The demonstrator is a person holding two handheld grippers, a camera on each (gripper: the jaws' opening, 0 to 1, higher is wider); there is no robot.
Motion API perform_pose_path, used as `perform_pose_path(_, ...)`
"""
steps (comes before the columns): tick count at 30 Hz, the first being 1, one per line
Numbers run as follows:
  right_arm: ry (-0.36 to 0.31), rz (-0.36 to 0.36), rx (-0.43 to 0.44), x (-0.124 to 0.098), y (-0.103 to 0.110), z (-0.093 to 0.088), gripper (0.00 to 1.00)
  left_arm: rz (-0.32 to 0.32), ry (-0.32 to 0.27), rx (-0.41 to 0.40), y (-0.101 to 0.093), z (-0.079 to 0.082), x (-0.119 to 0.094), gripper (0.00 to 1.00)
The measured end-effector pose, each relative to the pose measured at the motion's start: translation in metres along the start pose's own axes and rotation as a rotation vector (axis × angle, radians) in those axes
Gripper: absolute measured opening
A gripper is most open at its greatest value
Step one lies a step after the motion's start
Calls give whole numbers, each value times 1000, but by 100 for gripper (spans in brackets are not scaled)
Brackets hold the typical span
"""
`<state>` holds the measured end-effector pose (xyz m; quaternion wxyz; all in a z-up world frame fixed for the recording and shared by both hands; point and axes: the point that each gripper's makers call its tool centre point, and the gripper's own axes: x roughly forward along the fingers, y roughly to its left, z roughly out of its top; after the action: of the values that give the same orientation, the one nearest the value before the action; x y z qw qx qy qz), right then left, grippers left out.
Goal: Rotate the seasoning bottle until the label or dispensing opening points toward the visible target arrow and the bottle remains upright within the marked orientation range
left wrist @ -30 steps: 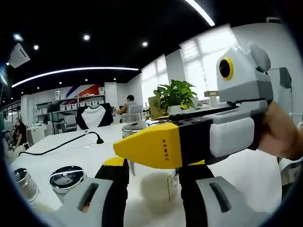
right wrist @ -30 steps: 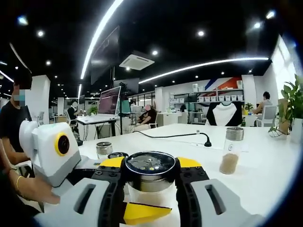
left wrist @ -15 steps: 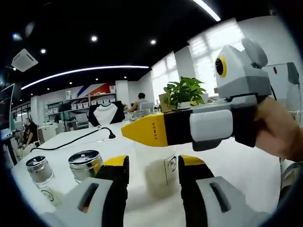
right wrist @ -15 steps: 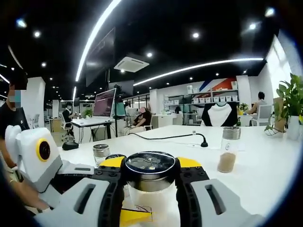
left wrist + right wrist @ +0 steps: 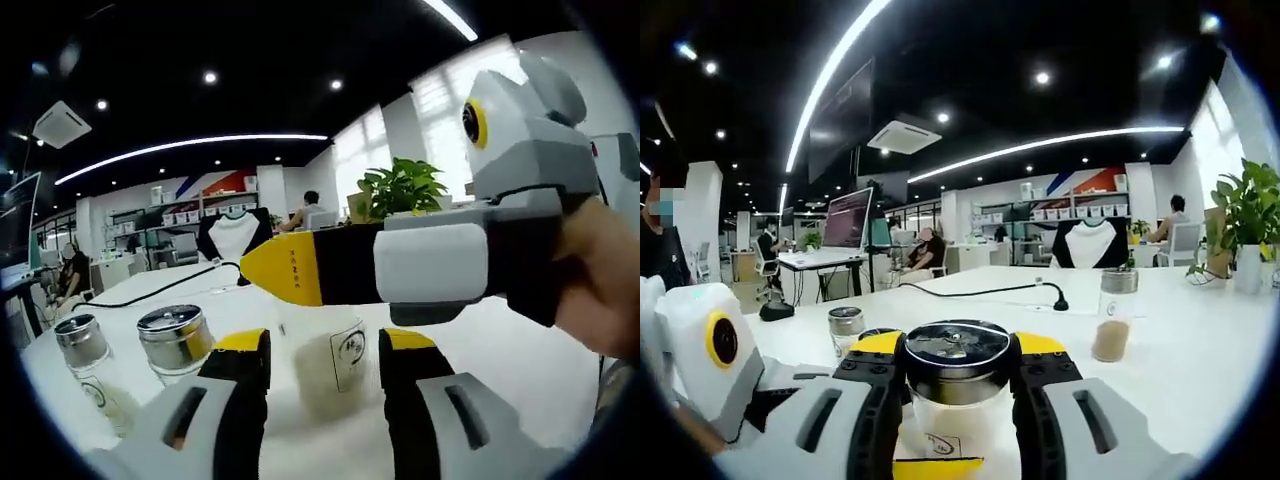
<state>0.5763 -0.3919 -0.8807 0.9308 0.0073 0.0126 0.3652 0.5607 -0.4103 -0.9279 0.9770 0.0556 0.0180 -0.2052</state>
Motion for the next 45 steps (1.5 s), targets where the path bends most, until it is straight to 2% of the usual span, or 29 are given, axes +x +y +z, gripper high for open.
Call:
perform_pose_path(2,-2,-10,1,-1,0,0,39,25,-1,-5,2,0,1,46)
perform_pose_path(6,1,-14,12,-1,1,0,39,23,2,-21,0,-2,4,46)
perform_pose_path(15,-20,-79,4,1,0,-1,40,43,14,-39,5,-7,0,46)
perform_pose_path(18,11,-88,-52,1,0,-6,39,43,20,-52,5,-9,-2,46)
perform_pose_path(20,68,-97,-114,1,-2,-17,40,43,25,-49,5,-10,-4,46)
perform_pose_path(22,79,-93,-104,1,0,-23,41,45,21,-51,6,-9,-5,46)
perform_pose_path(23,56,-83,-47,-1,1,-21,41,52,31,-30,7,-10,-4,47)
perform_pose_path(24,52,-72,-30,-1,1,-21,43,48,31,-41,6,-11,-4,47)
perform_pose_path(26,46,-72,-23,-2,-2,-18,44,41,29,-62,5,-10,-4,48)
perform_pose_path(33,6,-61,7,-9,-5,-3,44,44,34,-49,5,-9,-3,48)
perform_pose_path(34,4,-59,5,-10,-5,-1,45,45,34,-49,5,-10,-3,48)
perform_pose_path(36,6,-46,-61,-10,-5,2,45,44,40,-41,5,-11,-3,48)
perform_pose_path(44,-31,-35,-52,-20,-11,16,49,52,44,-35,9,-11,-4,49)
perform_pose_path(45,-27,-37,-87,-21,-10,17,50,54,43,-36,10,-11,-4,49)
